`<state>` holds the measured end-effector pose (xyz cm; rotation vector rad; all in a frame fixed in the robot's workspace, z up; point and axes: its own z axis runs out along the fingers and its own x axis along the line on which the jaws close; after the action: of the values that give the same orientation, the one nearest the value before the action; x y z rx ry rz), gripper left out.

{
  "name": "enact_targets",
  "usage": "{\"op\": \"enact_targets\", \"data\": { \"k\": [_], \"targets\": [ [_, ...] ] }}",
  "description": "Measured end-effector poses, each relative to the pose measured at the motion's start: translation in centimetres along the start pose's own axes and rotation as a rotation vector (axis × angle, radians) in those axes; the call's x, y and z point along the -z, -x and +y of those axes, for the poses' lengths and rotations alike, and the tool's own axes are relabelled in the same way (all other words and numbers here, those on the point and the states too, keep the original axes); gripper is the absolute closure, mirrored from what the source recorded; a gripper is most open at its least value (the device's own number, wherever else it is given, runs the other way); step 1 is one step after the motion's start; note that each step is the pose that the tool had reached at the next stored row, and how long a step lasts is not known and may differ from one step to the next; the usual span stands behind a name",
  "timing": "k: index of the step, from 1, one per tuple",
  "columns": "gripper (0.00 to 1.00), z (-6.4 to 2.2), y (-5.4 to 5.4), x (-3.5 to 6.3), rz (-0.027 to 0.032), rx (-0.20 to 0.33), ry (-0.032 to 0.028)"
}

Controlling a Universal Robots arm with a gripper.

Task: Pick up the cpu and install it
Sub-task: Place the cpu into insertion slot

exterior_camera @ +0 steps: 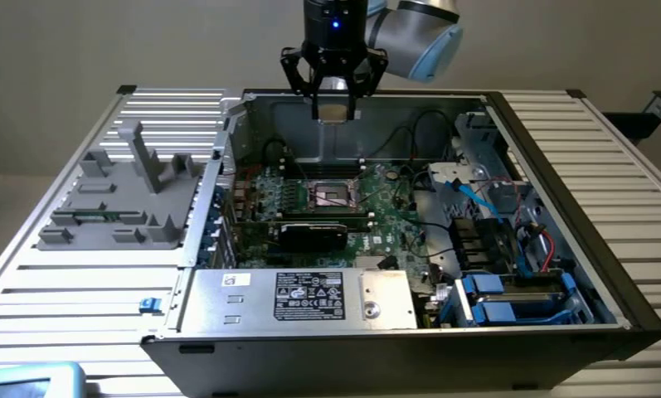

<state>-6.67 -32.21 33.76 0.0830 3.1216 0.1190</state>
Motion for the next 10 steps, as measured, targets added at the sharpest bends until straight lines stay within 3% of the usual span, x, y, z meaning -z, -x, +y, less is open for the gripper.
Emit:
{"op": "enact_targets", "data": {
  "k": [10],
  "targets": [
    [0.45,0.0,-0.01,0.0,-0.0008,-0.003,0.0]
  ]
}}
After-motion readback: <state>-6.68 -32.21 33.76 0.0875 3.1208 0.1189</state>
